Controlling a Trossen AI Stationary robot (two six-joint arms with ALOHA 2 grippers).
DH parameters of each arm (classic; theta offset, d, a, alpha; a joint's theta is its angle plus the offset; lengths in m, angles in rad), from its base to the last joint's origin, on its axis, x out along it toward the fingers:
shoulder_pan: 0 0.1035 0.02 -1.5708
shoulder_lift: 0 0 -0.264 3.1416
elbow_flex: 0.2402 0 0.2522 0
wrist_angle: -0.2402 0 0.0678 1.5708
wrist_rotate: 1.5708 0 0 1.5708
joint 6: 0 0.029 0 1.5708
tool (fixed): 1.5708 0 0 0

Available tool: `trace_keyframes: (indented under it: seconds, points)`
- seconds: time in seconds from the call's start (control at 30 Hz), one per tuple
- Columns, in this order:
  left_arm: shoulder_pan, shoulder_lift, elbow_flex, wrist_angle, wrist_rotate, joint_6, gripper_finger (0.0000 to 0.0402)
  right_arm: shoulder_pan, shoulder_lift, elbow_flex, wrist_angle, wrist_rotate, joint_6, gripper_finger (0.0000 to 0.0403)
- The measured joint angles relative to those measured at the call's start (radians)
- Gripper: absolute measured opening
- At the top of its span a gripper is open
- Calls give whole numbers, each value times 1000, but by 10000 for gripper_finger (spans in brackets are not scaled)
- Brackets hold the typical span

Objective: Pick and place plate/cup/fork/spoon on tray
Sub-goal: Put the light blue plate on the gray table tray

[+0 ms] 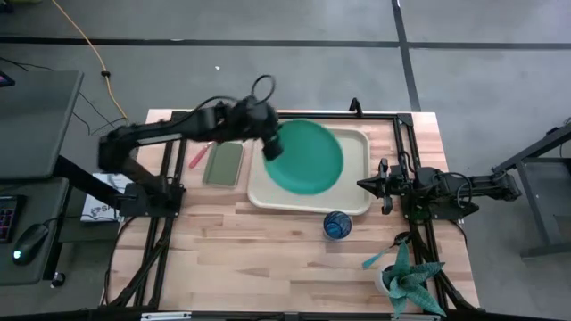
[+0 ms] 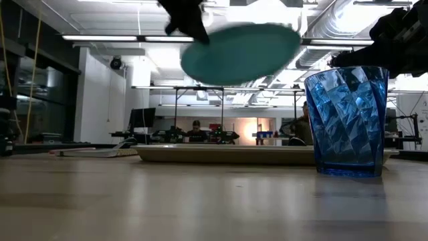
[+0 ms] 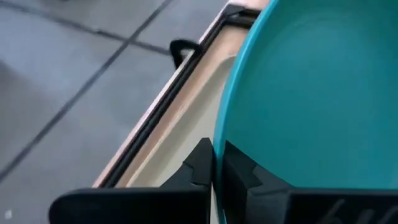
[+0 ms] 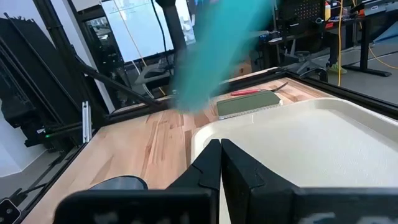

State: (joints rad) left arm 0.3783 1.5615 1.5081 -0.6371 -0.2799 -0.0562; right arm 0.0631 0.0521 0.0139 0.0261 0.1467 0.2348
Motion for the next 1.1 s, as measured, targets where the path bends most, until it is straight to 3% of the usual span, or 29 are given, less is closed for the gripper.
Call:
trace_keyframes:
  seconds: [0.17, 0.5, 1.1]
  points:
    - [85, 172, 32, -3, 17, -76, 0, 0, 0, 0, 0, 0, 0, 0]
    - [140, 344, 33, 0, 241, -154, 0, 0, 0, 0, 0, 0, 0, 0]
    - [140, 510, 29, 88, 208, -207, 1, 0, 0, 0, 0, 0, 0, 0]
